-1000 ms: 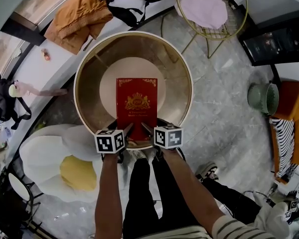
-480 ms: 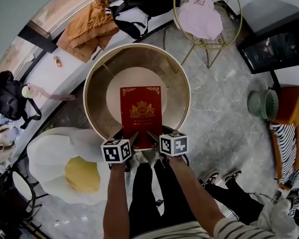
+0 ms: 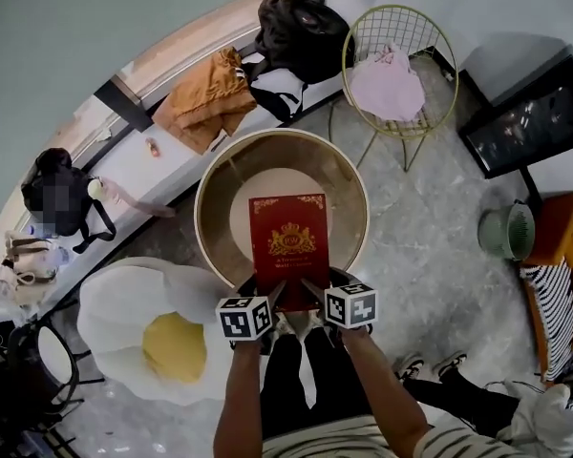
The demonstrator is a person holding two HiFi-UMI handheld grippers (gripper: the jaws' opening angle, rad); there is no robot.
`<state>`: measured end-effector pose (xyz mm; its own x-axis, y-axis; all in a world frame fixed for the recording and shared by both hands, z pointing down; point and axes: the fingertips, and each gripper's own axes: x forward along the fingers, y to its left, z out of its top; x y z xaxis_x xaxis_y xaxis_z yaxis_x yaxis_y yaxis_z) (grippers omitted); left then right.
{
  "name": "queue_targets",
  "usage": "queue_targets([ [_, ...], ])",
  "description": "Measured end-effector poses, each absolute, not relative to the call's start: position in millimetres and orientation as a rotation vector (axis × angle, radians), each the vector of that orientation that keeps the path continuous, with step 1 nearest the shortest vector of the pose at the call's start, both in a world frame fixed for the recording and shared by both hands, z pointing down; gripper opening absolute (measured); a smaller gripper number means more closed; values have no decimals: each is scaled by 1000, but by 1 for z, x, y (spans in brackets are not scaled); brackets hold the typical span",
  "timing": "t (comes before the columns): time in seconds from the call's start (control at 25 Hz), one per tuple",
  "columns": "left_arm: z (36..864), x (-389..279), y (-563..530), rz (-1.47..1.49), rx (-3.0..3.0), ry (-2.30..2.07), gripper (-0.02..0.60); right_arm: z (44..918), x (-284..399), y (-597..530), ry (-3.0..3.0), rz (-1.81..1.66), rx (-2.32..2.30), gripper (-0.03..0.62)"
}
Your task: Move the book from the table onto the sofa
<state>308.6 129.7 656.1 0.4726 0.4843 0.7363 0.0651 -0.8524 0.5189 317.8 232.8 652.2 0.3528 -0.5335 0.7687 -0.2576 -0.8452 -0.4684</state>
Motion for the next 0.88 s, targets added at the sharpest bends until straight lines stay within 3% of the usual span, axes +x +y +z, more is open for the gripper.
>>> queue_targets([
  [0.88, 468, 295, 123, 1210, 2427, 392, 324, 467, 311, 225, 829, -1379, -2422, 301],
])
